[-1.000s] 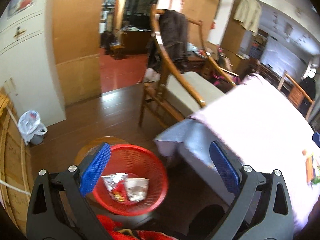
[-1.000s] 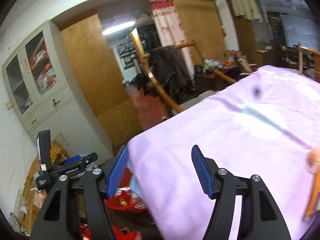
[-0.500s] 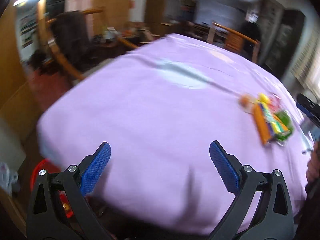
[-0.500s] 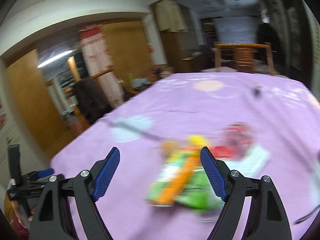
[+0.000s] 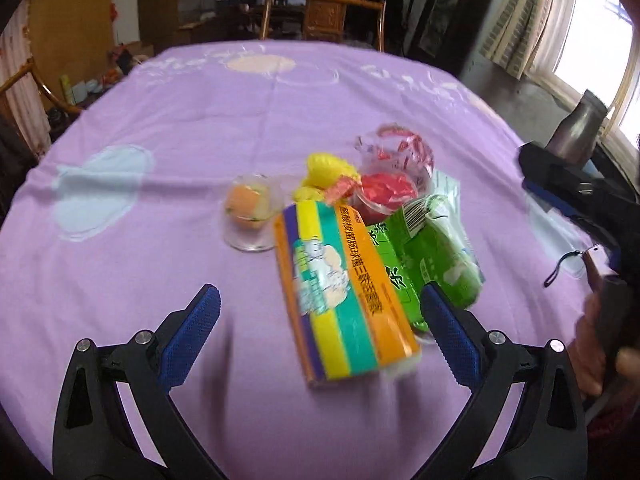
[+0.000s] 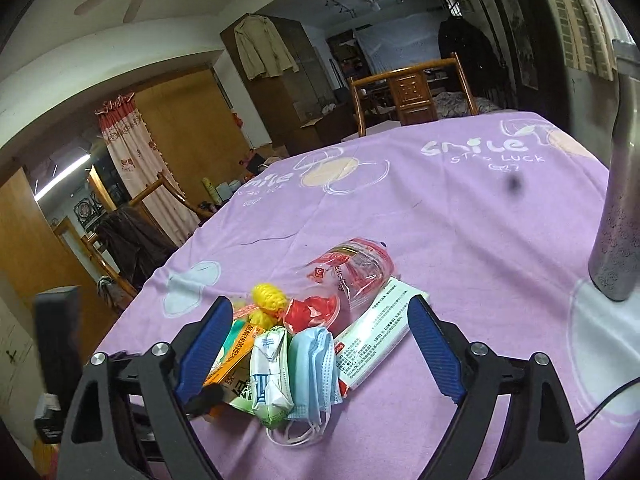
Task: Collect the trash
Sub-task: 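Return both grippers to the table above the remaining trash, then grasp the orange medicine box with the left gripper while the right gripper grasps the green tea carton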
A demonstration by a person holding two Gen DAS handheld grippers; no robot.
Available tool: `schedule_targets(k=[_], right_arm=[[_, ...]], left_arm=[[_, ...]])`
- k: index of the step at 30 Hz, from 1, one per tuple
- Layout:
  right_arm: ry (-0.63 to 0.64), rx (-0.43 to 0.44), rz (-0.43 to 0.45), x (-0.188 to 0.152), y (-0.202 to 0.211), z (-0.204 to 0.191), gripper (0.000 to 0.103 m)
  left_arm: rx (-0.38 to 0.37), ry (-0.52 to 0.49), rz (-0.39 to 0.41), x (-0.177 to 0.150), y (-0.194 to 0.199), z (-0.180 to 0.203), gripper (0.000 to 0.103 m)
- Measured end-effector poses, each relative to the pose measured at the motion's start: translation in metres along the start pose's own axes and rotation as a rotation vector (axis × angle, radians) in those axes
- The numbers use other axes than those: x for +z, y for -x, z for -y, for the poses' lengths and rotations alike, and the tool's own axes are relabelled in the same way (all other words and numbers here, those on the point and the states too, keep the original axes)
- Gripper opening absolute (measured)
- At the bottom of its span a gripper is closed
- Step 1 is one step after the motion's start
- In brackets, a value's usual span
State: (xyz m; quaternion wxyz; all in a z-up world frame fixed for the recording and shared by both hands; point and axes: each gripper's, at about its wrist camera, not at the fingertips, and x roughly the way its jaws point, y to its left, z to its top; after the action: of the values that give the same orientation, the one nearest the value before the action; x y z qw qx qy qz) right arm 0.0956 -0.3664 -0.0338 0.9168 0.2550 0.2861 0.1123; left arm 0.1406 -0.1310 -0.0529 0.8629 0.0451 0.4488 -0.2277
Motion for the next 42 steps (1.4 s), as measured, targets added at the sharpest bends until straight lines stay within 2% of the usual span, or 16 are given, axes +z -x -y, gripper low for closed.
schedule_targets(k=[3,5,6,7,11,14,17,19,22,27,28,31,36,38,40,42], right_arm=[[0.012,0.002,-0.003,-0.004,0.004,-0.01,0.088],[0.019,0.007,-0.008,-0.005,0.004,-0.011,0.088],[0.021,0.009,-0.008,-0.005,0.006,-0.013,0.088],[0.022,0.011,-0.008,-0.006,0.008,-0.013,0.088],[0.024,0.02,-0.007,-0.009,0.009,-0.015,0.088],[0.024,0.026,0.002,-0.009,0.013,-0.015,0.089],[0.024,0.023,0.008,-0.009,0.015,-0.016,0.089],[0.022,0.019,0.005,-0.009,0.014,-0.016,0.089],[0.018,0.013,-0.001,-0.01,0.013,-0.014,0.089],[-0.008,0.016,-0.018,-0.009,0.011,-0.01,0.09],[-0.017,0.024,-0.025,-0.009,0.011,-0.009,0.09],[-0.049,0.056,-0.046,-0.009,0.008,-0.005,0.09],[-0.056,0.048,-0.049,-0.009,0.006,-0.003,0.09],[-0.052,0.038,-0.049,-0.009,0.005,-0.003,0.09],[-0.055,0.037,-0.052,-0.01,0.005,-0.002,0.09],[-0.06,0.039,-0.05,-0.009,0.005,-0.001,0.09]], left_arm=[[0.012,0.029,-0.027,-0.001,-0.013,-0.011,0.092],[-0.047,0.078,-0.016,-0.007,-0.006,-0.031,0.073],[-0.07,0.093,-0.012,-0.009,0.002,-0.042,0.058],[-0.069,0.113,-0.007,-0.013,0.01,-0.055,0.054],[0.056,0.176,0.041,-0.032,0.042,-0.1,0.052],[0.094,0.224,0.045,-0.05,0.059,-0.125,0.052],[0.116,0.225,0.068,-0.057,0.069,-0.126,0.062],[0.114,0.201,0.087,-0.052,0.071,-0.116,0.079],[0.128,0.082,0.109,-0.037,0.062,-0.083,0.089],[0.257,-0.206,0.082,-0.032,0.032,-0.039,0.09],[0.259,-0.254,0.057,-0.032,0.024,-0.035,0.09],[0.25,-0.31,0.009,-0.027,0.006,-0.032,0.09],[0.154,-0.279,-0.04,-0.008,-0.016,-0.036,0.09],[0.114,-0.24,-0.041,-0.003,-0.017,-0.04,0.085],[0.067,-0.202,-0.012,-0.004,-0.007,-0.045,0.07],[0.048,-0.17,0.018,-0.007,0.005,-0.049,0.067]])
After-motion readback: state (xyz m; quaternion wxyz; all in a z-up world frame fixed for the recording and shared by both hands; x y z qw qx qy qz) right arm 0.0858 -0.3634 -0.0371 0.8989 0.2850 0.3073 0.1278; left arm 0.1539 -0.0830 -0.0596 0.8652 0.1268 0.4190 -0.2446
